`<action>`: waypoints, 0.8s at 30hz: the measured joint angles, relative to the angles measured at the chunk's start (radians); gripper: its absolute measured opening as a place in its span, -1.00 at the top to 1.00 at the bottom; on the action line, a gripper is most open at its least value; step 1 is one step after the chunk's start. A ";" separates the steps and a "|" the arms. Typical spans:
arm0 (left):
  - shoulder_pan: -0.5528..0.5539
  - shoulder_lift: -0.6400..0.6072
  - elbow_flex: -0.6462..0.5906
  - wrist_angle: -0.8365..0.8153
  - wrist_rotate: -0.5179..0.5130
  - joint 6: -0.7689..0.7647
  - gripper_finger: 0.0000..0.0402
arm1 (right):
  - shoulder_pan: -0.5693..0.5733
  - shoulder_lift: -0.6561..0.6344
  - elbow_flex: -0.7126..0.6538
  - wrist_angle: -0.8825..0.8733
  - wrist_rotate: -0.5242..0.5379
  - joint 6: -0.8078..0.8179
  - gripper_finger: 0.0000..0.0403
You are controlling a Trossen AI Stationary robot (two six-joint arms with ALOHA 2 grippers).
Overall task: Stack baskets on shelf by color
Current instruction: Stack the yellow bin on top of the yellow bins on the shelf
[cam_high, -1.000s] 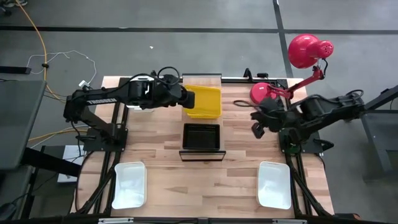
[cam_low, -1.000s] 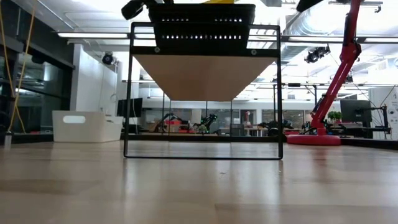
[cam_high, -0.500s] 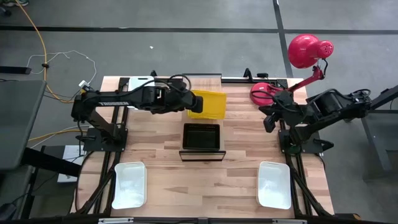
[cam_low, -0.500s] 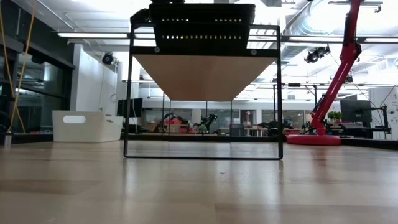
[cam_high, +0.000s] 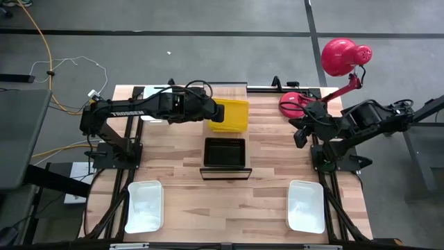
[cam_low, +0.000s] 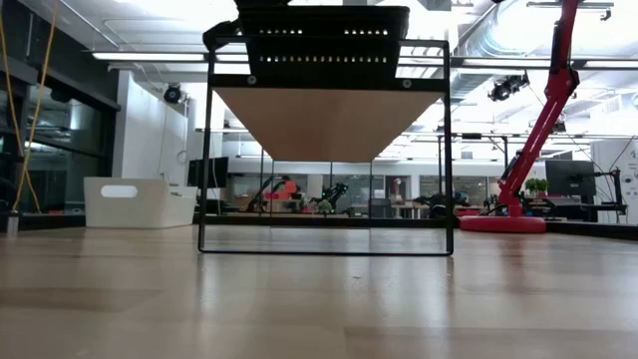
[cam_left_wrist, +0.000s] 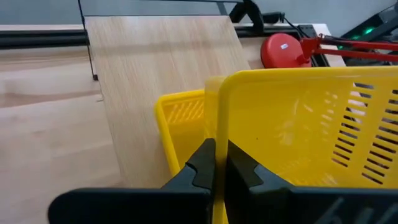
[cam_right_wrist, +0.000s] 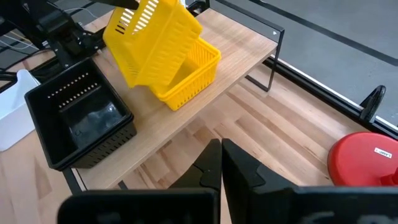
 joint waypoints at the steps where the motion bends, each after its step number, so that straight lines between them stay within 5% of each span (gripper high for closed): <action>1: 0.000 0.000 0.000 0.001 0.004 0.007 1.00 | 0.000 0.000 0.000 0.000 0.000 0.001 1.00; 10: -0.001 0.000 0.000 0.001 0.021 0.033 0.95 | 0.000 0.000 0.000 0.000 0.006 0.014 1.00; 24: 0.009 -0.054 -0.002 0.013 0.037 0.074 0.31 | 0.000 0.000 0.000 0.000 0.010 0.035 1.00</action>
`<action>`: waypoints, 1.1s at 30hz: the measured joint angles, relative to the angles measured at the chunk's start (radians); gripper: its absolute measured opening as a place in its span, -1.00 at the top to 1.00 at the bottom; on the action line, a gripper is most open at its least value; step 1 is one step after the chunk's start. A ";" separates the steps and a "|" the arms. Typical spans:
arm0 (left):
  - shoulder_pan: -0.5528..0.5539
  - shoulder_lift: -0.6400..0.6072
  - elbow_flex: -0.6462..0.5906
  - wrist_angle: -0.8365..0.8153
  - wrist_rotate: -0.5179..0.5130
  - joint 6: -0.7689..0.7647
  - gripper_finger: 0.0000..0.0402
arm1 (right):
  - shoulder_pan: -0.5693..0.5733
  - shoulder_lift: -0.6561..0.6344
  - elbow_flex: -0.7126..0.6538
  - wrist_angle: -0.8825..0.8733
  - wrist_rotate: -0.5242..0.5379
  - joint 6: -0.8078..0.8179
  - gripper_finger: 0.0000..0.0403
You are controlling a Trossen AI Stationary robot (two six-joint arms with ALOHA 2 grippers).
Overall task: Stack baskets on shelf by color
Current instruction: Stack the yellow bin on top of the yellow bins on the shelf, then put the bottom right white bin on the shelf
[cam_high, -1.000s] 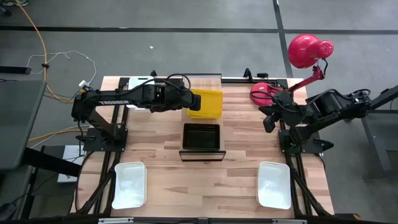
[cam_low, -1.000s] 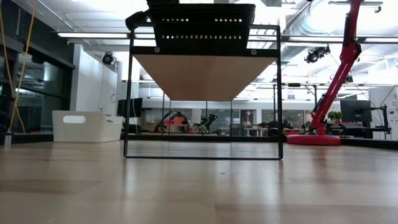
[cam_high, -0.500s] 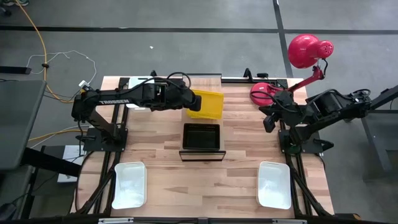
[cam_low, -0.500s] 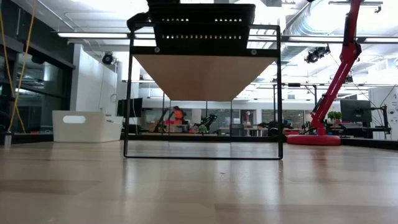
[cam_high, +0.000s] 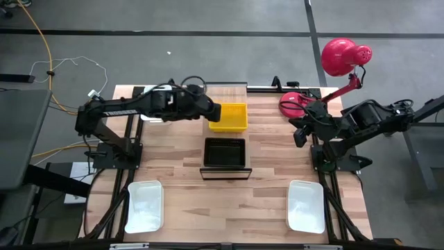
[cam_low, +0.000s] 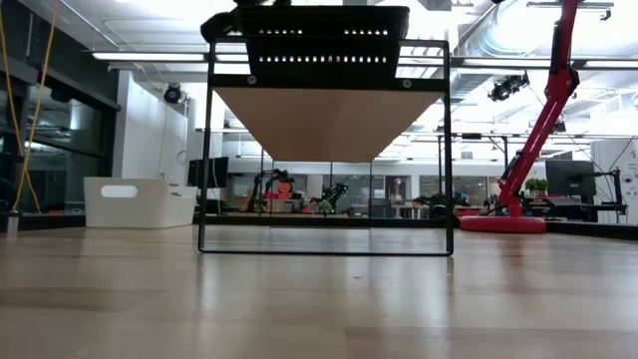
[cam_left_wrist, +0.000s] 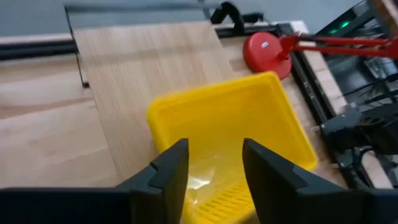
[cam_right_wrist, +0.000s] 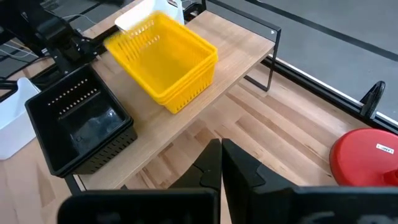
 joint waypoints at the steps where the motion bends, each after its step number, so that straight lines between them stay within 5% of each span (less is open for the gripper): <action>1: 0.005 -0.014 0.000 -0.002 -0.001 0.013 0.28 | 0.000 0.000 0.000 0.000 0.000 0.001 1.00; 9: -0.014 -0.141 0.000 -0.001 -0.016 0.208 0.24 | 0.000 0.009 0.000 0.008 -0.021 0.002 1.00; 19: -0.229 -0.308 -0.027 0.036 -0.155 0.398 0.23 | -0.002 0.028 0.000 0.005 -0.125 0.038 1.00; 26: -0.342 -0.510 -0.373 0.402 -0.199 0.468 0.23 | -0.002 0.059 0.000 0.009 -0.118 0.080 0.95; 30: -0.349 -0.612 -0.582 0.678 -0.046 0.555 0.23 | -0.002 0.090 0.000 0.006 -0.207 0.106 0.73; 33: -0.344 -0.664 -0.666 0.808 0.084 0.594 0.23 | -0.002 0.122 0.000 -0.004 -0.380 0.106 0.47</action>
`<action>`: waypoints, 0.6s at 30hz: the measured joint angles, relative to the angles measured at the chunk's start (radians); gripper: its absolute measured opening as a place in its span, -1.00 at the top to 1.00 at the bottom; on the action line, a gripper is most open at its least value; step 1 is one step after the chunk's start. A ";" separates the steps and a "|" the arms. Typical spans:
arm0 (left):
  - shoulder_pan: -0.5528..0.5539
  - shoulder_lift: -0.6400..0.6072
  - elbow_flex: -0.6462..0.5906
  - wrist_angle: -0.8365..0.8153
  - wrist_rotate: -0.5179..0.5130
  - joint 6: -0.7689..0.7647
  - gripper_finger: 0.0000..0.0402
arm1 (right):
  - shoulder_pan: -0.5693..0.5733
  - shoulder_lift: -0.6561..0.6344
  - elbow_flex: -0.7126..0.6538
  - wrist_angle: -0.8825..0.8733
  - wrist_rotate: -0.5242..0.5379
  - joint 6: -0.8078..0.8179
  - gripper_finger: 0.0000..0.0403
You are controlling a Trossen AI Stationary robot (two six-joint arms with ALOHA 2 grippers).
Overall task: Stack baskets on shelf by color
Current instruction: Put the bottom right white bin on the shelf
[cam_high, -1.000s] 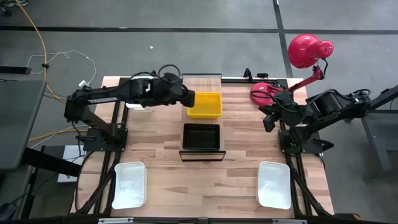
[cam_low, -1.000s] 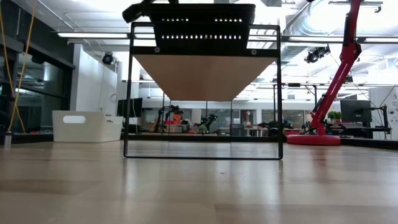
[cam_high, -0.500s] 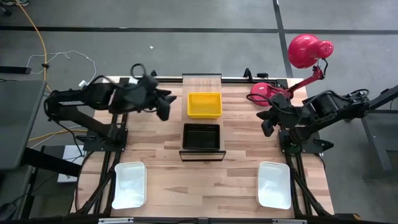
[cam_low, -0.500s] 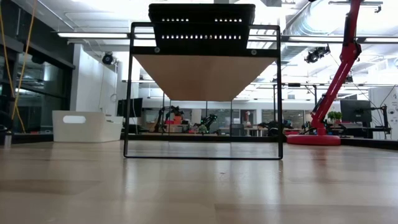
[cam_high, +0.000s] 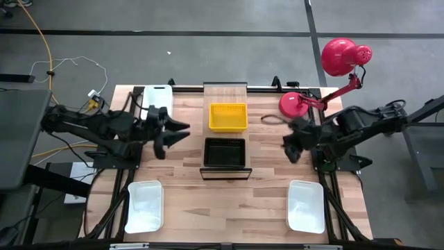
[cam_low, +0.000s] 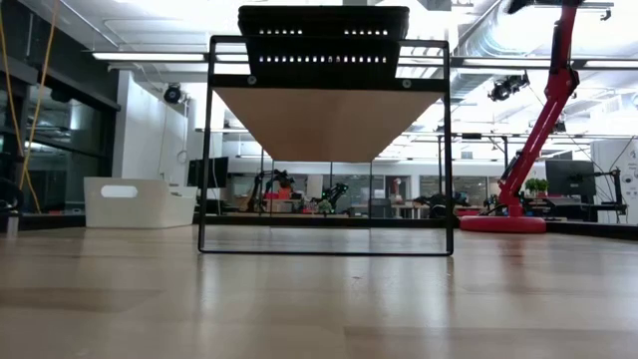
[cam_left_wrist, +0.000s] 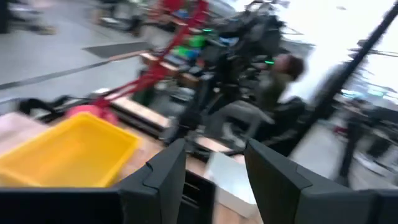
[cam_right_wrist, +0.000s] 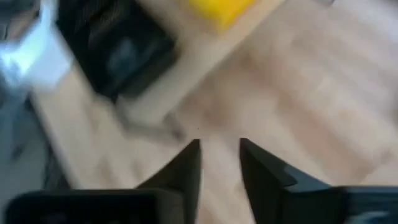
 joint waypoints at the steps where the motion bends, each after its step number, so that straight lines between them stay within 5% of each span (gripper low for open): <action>1: 0.000 -0.014 -0.014 0.008 0.033 0.005 0.23 | 0.001 0.012 0.000 -0.011 -0.069 -0.001 0.38; 5: 0.000 -0.040 -0.034 0.010 0.109 0.006 0.23 | 0.025 0.095 0.000 -0.140 -0.264 0.016 0.10; 12: 0.001 -0.049 -0.034 0.013 0.155 0.007 0.23 | 0.158 0.247 -0.009 -0.326 -0.360 -0.090 -0.01; 18: 0.001 -0.049 -0.034 0.013 0.170 0.008 0.23 | 0.219 0.133 -0.289 -0.198 -0.521 -0.018 -0.01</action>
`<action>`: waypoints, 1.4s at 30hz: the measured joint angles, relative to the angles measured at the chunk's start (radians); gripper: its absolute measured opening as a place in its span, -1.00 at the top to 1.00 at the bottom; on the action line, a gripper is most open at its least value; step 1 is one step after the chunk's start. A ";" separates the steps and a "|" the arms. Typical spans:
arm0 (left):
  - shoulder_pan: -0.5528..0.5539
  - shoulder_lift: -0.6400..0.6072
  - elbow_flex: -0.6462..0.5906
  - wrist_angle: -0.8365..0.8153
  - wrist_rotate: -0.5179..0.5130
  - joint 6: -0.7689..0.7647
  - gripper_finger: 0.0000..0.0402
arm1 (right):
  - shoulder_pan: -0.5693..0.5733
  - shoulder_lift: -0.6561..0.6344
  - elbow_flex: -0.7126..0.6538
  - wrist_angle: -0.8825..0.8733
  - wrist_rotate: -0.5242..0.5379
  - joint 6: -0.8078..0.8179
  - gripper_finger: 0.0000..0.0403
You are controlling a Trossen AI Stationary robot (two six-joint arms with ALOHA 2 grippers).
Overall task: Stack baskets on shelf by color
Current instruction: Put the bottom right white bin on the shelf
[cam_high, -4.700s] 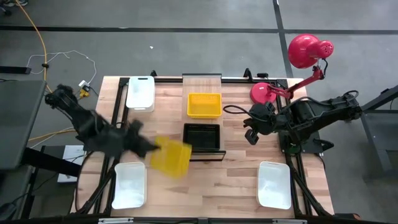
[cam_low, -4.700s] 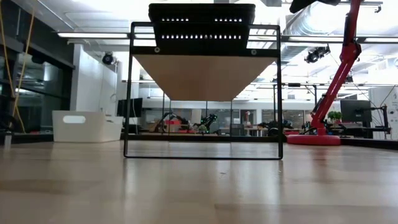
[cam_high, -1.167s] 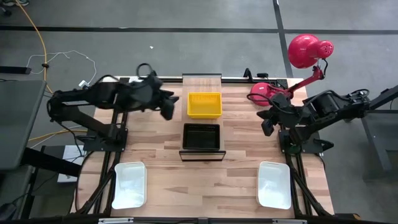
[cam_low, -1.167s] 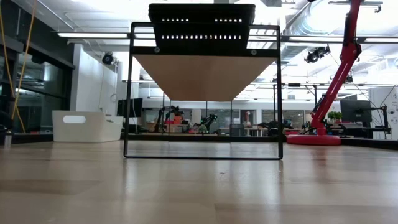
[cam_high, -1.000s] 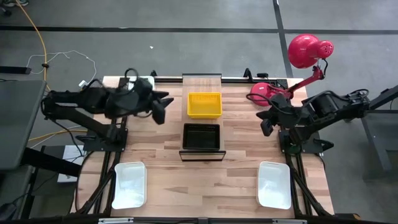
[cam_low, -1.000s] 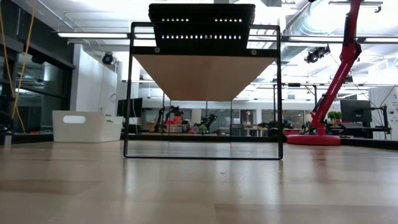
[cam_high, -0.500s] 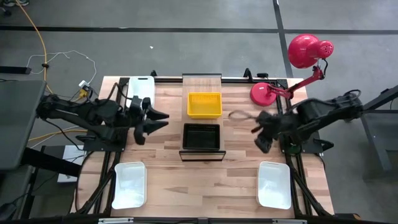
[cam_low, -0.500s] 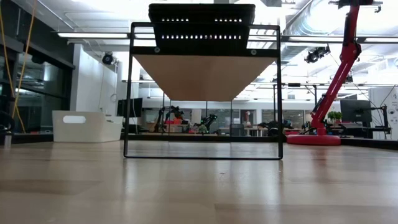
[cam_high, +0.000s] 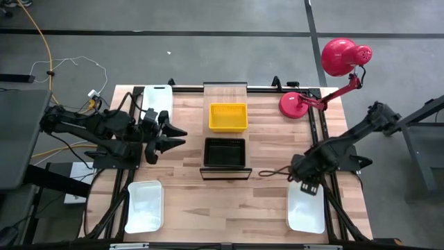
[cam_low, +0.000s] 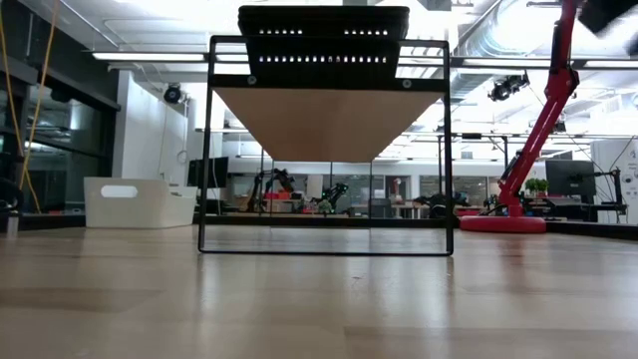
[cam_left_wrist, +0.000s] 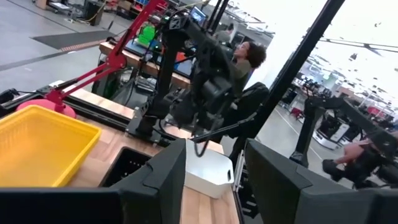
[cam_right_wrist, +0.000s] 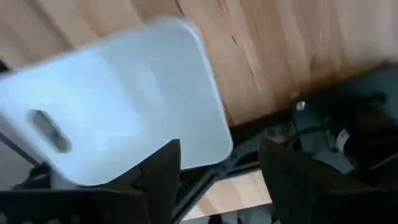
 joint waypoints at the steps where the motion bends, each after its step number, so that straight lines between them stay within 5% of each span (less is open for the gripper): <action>1: 0.000 0.000 0.000 0.000 0.000 0.005 0.23 | 0.004 -0.028 -0.049 0.032 0.001 0.023 -0.01; 7: 0.000 0.000 0.000 -0.002 -0.024 0.029 0.23 | 0.007 -0.136 -0.241 0.326 -0.007 0.100 -0.01; 27: -0.001 0.009 0.000 -0.001 -0.070 -0.026 0.23 | 0.149 -0.044 -0.438 0.469 0.072 0.176 0.00; 31: -0.001 0.009 0.000 -0.001 -0.083 -0.022 0.23 | 0.156 -0.002 -0.440 0.478 0.074 0.198 0.24; 35: -0.001 -0.016 0.000 -0.002 -0.074 -0.054 0.23 | 0.155 0.019 -0.440 0.552 0.015 0.213 0.86; 42: -0.001 -0.148 0.002 -0.001 0.017 0.003 0.23 | 0.132 -0.046 -0.297 0.657 -0.080 0.197 0.98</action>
